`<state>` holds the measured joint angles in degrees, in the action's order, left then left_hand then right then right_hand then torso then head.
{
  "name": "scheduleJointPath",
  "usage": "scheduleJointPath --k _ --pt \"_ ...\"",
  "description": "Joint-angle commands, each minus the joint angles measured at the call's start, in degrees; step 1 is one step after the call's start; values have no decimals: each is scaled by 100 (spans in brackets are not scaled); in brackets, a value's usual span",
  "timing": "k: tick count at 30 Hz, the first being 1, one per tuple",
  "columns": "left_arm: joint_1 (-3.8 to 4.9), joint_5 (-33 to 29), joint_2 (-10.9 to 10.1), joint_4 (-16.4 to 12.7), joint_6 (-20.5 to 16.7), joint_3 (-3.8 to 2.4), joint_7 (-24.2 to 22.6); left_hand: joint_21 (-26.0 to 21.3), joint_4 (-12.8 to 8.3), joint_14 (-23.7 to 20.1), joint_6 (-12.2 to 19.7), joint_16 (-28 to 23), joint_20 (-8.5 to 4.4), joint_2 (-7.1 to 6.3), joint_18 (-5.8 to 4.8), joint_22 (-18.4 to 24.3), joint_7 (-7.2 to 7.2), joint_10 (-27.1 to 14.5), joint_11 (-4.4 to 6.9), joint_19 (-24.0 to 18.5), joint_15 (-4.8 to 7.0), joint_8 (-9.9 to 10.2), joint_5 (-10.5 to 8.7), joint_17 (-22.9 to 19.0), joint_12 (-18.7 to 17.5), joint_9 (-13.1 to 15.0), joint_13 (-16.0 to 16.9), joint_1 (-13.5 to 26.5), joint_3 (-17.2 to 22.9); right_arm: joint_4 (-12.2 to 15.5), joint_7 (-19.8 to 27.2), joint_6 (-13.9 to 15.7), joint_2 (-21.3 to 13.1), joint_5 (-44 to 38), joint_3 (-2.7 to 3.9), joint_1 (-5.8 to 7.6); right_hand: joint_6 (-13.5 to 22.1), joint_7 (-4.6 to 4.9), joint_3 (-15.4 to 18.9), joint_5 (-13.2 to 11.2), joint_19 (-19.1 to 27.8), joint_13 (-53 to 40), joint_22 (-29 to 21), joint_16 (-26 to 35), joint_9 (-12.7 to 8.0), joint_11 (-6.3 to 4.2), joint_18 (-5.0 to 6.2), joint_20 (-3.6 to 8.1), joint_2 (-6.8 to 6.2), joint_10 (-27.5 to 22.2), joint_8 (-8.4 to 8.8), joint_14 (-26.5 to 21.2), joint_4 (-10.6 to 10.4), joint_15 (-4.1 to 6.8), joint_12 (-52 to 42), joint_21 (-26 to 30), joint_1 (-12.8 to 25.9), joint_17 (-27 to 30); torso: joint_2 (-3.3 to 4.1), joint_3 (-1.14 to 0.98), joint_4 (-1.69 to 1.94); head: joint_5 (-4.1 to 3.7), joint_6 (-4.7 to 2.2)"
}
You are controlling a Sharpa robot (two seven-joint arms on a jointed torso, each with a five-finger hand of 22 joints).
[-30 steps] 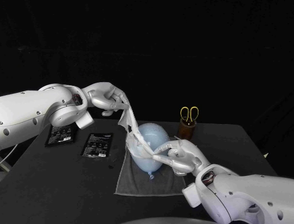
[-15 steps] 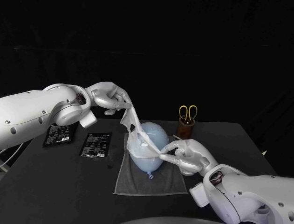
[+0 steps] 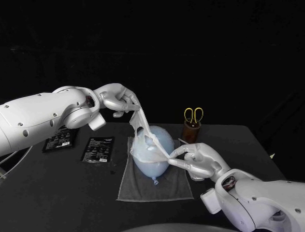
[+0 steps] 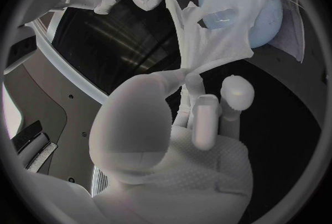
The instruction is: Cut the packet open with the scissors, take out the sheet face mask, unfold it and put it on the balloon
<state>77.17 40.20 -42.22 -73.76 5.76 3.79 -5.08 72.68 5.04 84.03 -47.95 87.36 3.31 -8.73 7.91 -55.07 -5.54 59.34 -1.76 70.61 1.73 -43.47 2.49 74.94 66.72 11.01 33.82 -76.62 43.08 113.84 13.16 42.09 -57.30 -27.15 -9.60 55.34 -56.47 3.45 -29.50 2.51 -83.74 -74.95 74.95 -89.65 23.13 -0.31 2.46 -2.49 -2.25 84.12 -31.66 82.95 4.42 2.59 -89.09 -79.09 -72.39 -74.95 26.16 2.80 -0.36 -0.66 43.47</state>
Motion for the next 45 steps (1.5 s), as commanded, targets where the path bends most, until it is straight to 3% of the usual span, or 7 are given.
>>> scheduleJointPath --k 1,5,13,19,45 --pt "2 328 85 76 -66 -7 -173 23 -31 244 -29 23 8 58 -96 -10 -17 4 39 8 42 -16 30 399 -36 270 -5 -18 -4 24 112 -301 -19 -12 -2 -5 -39 13 -33 29 -246 -1429 1200 -35 65 -30 -20 26 43 535 -30 705 16 143 -18 -26 -3 -1505 3 -6 7 -19 3" --pt "-13 585 221 198 -97 -6 -242 19 -32 245 -27 24 8 59 -95 -3 -17 -2 38 4 41 -14 30 403 -41 270 -14 -17 -4 36 102 -390 -36 -47 -8 -6 -39 12 -39 29 -248 -1428 1202 -35 66 -31 -21 27 39 534 -33 705 20 144 -17 -31 -2 -1505 7 -7 5 -31 8" --pt "-131 841 543 475 -136 -6 -370 25 -37 247 -11 27 9 64 -97 -15 -21 -25 36 7 40 -5 30 415 -56 267 -37 -18 -1 51 110 -450 -78 -76 -21 -14 -37 11 -46 30 -251 -1434 1204 -35 67 -32 -23 27 37 538 -36 705 24 144 -22 -40 -2 -1505 21 -3 -5 -60 9" --pt "-195 1071 718 594 -210 -5 -367 25 -44 249 2 29 10 72 -97 -15 -24 -32 34 4 38 2 30 422 -60 264 -36 -22 2 33 120 -392 -86 -99 -25 -15 -36 11 -55 29 -251 -1433 1204 -35 68 -32 -23 27 33 537 -40 705 30 145 -21 -38 0 -1505 30 -9 7 -84 35" --pt "-243 1247 1053 1081 -461 -6 -248 52 -61 261 11 39 11 87 -107 -68 -30 -24 30 30 35 7 30 464 -50 263 -10 -35 11 -52 216 -330 -293 -19 -42 -24 -37 11 -66 29 -249 -1438 1202 -35 70 -33 -21 28 31 541 -45 705 32 146 -26 -33 6 -1505 30 -13 -3 -140 105"
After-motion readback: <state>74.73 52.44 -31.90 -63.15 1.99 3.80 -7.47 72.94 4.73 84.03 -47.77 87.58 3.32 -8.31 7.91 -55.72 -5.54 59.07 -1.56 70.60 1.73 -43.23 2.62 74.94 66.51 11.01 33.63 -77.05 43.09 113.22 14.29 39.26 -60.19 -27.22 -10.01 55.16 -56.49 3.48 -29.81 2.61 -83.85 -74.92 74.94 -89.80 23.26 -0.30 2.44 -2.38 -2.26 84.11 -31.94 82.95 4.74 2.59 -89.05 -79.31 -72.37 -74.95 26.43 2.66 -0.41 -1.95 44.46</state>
